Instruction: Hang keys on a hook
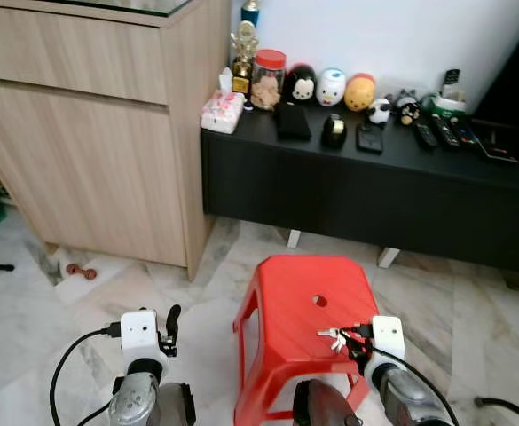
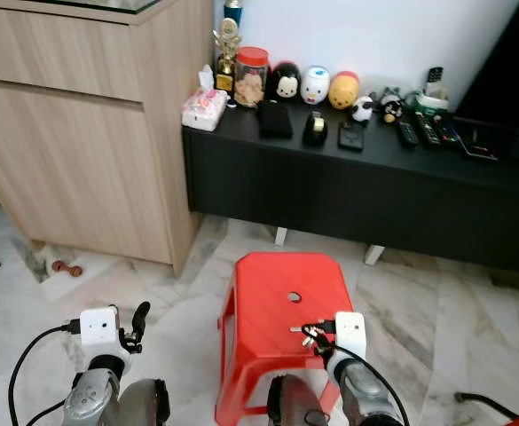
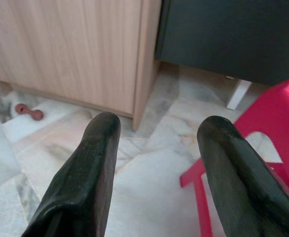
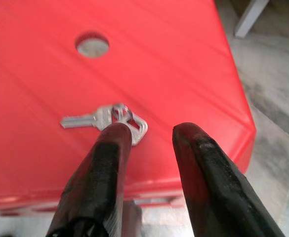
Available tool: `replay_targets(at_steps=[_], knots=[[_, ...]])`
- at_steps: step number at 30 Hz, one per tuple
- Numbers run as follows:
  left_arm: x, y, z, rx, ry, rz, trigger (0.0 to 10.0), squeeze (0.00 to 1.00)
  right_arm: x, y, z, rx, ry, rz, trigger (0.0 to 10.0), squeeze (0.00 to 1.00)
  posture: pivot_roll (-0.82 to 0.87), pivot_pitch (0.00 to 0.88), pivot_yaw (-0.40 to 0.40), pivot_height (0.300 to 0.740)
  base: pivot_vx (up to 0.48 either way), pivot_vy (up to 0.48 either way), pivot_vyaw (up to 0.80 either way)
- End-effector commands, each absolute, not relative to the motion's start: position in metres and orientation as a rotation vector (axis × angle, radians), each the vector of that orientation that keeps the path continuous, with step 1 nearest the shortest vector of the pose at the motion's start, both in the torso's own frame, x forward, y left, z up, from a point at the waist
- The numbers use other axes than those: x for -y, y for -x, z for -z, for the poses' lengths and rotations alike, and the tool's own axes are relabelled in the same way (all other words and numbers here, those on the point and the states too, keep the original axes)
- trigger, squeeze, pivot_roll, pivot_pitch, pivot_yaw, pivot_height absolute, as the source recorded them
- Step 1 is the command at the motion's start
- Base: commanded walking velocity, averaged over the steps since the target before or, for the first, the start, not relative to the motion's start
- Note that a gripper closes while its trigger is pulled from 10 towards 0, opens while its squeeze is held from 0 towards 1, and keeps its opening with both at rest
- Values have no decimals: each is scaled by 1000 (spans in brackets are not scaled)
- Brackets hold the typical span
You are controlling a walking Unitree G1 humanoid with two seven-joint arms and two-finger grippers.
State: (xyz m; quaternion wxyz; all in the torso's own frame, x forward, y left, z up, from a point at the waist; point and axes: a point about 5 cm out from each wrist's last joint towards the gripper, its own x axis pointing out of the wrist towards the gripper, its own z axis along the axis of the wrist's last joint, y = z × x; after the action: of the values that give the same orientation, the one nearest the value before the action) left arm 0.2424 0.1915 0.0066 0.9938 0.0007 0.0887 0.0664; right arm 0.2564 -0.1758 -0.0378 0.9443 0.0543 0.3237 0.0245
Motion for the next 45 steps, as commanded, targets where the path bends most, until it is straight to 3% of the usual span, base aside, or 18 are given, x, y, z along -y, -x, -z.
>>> replay_targets(at_steps=[1,17,32,45], knots=[[-188,-241,-6,-182,6,-125,10000,0,178,-268,28,-604,-132,-51,10000,0,32,45,-140,595,0,0,0],[-196,-244,-11,-166,-22,-117,10000,0,175,-293,4,-520,-143,-123,10000,0,39,58,-132,595,0,0,0],[-197,-232,-15,-153,-38,-102,10000,0,173,-291,7,-532,-159,-121,10000,0,71,100,-116,595,0,0,0],[-197,-230,-46,-64,-47,-83,10000,0,173,-292,6,-521,-166,-117,10000,0,76,164,-124,595,0,0,0]])
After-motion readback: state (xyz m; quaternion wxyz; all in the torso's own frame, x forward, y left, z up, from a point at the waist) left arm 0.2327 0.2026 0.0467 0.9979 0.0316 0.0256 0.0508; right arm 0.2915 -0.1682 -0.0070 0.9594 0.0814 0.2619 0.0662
